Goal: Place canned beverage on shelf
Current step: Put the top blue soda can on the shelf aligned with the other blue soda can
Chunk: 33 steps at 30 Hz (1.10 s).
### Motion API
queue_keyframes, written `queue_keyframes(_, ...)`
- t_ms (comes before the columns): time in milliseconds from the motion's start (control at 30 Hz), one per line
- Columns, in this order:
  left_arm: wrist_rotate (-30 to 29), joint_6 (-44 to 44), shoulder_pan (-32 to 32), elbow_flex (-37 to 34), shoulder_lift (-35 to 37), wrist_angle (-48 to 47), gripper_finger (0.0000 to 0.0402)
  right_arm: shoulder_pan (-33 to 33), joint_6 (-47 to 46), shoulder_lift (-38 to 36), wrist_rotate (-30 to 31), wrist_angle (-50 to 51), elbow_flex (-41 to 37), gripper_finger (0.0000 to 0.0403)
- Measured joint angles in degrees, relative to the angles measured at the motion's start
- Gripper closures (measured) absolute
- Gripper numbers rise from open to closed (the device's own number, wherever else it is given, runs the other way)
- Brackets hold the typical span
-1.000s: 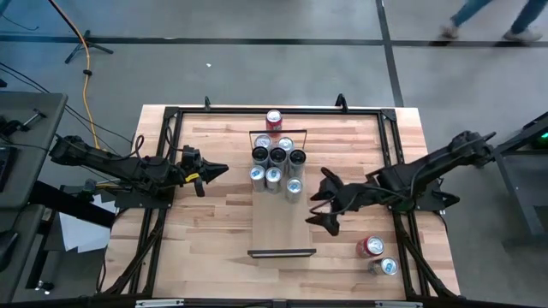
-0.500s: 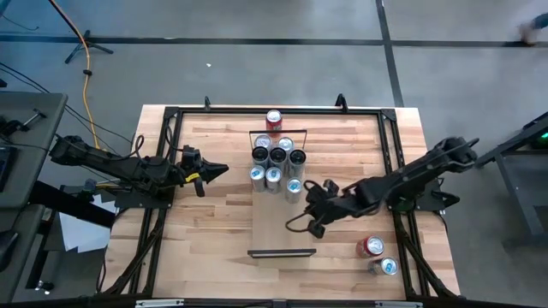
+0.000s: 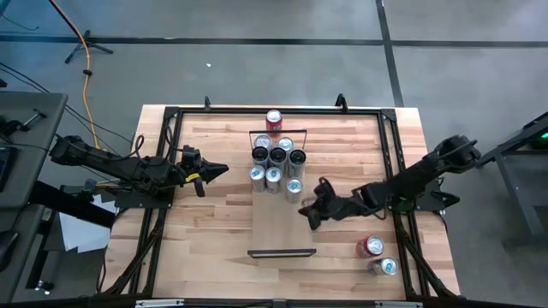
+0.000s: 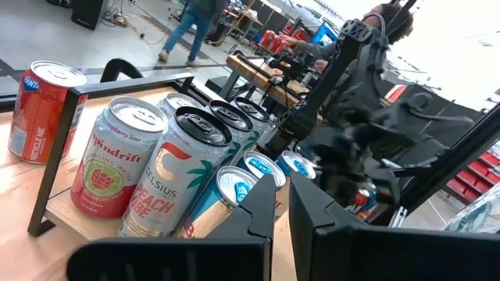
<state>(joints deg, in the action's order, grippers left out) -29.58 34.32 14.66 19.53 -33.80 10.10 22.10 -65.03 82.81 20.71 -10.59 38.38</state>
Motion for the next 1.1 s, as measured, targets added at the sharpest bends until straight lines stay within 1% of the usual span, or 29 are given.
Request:
queue_keyframes(100, 0.0, 0.0, 0.0, 0.0, 0.0, 0.0, 0.0402, -0.9, -7.2, 0.3, 0.4, -8.0, -2.8, 0.0402)
queue_keyframes(167, 0.0, 0.0, 0.0, 0.0, 0.0, 0.0, 0.0401, -1.1, -9.7, 0.5, 0.6, -7.7, -3.0, 0.0402)
queue_keyframes(300, 0.0, 0.0, 0.0, 0.0, 0.0, 0.0, 0.0401, -1.7, -12.0, 0.6, 1.4, -7.8, -2.7, 0.0402)
queue_keyframes(567, -0.2, 0.0, 0.0, 0.0, 0.0, 0.1, 0.0402, -4.4, -11.6, 0.6, 1.3, -7.3, -2.7, 0.0403)
queue_keyframes(733, -1.7, 0.0, 0.0, 0.0, 0.0, 0.1, 0.0401, -6.2, -11.3, 0.6, 1.2, -7.3, -2.7, 0.0403)
queue_keyframes(833, -2.5, 0.0, 0.0, 0.0, 0.0, 0.1, 0.0401, -7.2, -10.4, 0.6, 0.1, -7.3, -2.7, 0.0403)
queue_keyframes(1100, -2.8, 0.0, 0.0, 0.0, 0.0, 0.0, 0.0401, -9.5, -8.5, 0.6, -0.2, -7.4, -2.7, 0.0403)
